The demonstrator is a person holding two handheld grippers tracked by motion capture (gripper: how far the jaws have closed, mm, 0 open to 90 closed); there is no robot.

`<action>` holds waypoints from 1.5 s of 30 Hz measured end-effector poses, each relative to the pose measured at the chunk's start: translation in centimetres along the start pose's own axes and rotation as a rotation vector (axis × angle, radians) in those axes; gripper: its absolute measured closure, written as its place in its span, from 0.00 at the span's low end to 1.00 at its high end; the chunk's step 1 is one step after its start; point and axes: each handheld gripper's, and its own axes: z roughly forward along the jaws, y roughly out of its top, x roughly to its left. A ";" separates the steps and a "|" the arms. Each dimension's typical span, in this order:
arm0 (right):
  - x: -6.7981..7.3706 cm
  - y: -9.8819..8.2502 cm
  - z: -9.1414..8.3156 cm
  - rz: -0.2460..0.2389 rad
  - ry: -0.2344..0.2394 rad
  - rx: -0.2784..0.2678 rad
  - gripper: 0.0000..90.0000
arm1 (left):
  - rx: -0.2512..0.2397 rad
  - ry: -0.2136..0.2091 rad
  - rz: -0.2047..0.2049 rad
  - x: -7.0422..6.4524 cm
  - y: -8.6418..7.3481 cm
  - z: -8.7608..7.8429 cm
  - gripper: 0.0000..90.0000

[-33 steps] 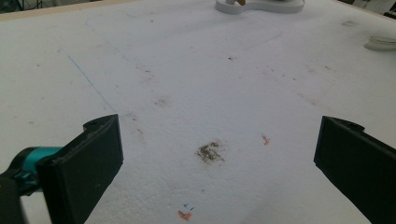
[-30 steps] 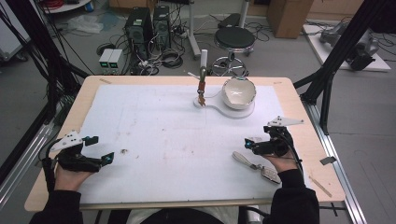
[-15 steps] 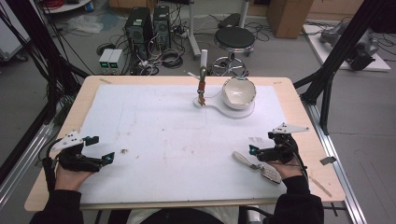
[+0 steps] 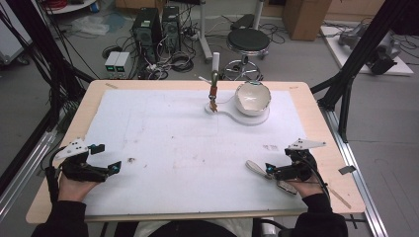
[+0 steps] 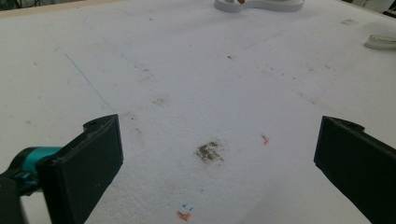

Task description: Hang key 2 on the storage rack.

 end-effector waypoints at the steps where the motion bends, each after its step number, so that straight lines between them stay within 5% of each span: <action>1: 0.0 -0.2 0.1 -0.006 0.004 0.008 0.01 | -0.001 0.001 -0.001 0.0 0.0 0.0 0.02; 13: 1.5 -1.6 1.0 -0.117 0.018 0.105 0.08 | 0.003 -0.002 0.002 0.0 0.0 0.0 0.02; 14: 1.7 -1.7 1.1 -0.142 0.044 0.121 0.22 | 0.003 -0.003 0.001 0.0 0.0 0.0 0.02; 17: 1.9 -1.8 1.2 -0.149 0.063 0.128 0.23 | 0.004 -0.003 0.001 0.0 0.0 0.0 0.02; 23: 2.3 -2.0 1.6 -0.183 0.072 0.133 0.42 | 0.005 -0.003 0.001 0.0 0.0 0.0 0.02; 30: 3.0 -1.8 1.7 -0.198 0.101 0.153 0.85 | 0.003 -0.003 0.002 0.0 0.0 0.0 0.02; 32: 3.0 -1.7 1.8 -0.179 0.117 0.158 0.90 | 0.003 -0.003 0.004 0.0 0.0 0.0 0.02; 45: 3.2 -1.2 1.8 -0.142 0.084 0.138 0.92 | -0.002 0.000 0.002 -0.1 0.0 -0.1 0.02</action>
